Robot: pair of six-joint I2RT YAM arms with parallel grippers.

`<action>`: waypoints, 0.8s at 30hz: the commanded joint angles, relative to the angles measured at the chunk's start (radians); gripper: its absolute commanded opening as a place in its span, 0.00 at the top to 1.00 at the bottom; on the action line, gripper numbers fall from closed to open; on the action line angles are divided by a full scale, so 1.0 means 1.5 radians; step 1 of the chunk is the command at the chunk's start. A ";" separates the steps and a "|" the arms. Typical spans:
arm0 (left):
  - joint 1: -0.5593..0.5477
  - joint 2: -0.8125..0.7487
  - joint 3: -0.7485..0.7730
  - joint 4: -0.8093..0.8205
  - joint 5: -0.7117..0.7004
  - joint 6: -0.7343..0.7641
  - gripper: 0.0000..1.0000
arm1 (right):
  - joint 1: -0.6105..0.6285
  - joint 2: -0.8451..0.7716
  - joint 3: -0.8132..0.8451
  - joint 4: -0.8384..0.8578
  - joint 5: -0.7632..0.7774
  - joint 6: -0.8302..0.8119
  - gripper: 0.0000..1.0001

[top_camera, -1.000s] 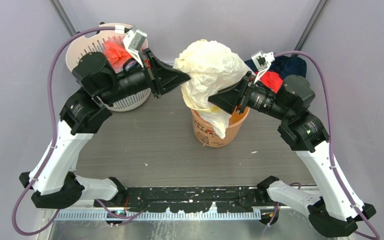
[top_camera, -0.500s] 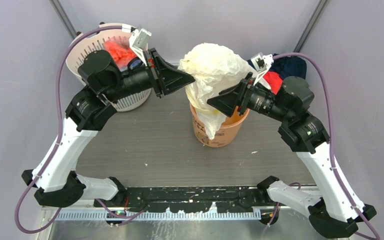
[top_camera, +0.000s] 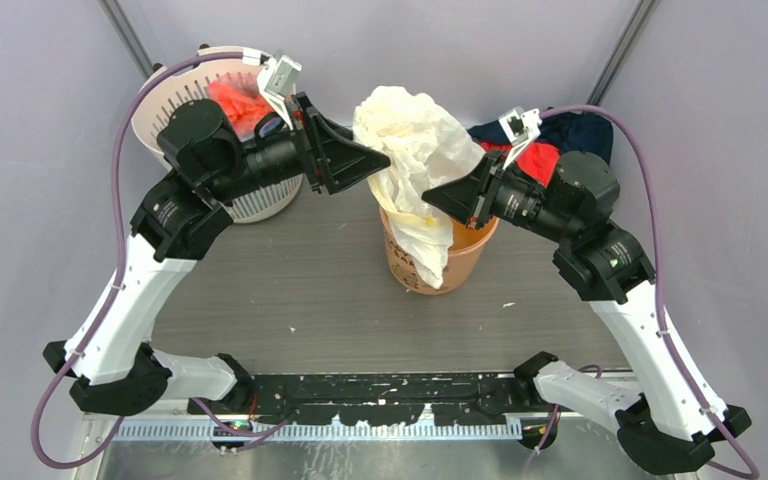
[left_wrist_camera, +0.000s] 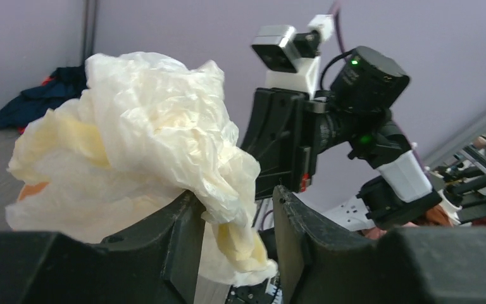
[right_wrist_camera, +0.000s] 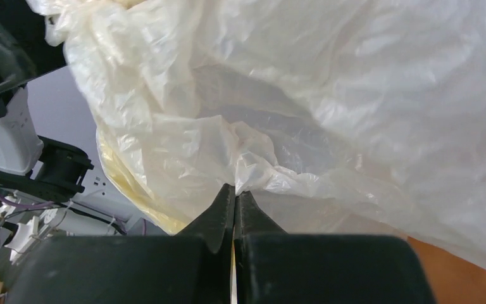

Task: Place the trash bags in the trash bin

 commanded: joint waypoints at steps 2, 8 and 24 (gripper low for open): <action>0.008 -0.034 -0.008 -0.045 -0.093 0.043 0.53 | -0.002 -0.034 0.011 0.034 0.048 0.003 0.99; 0.008 -0.046 -0.023 -0.057 -0.128 0.048 0.51 | -0.002 -0.037 0.003 0.068 0.094 0.018 0.99; 0.008 -0.036 -0.033 -0.078 -0.138 0.030 0.57 | -0.001 -0.001 -0.016 0.125 0.106 0.043 0.99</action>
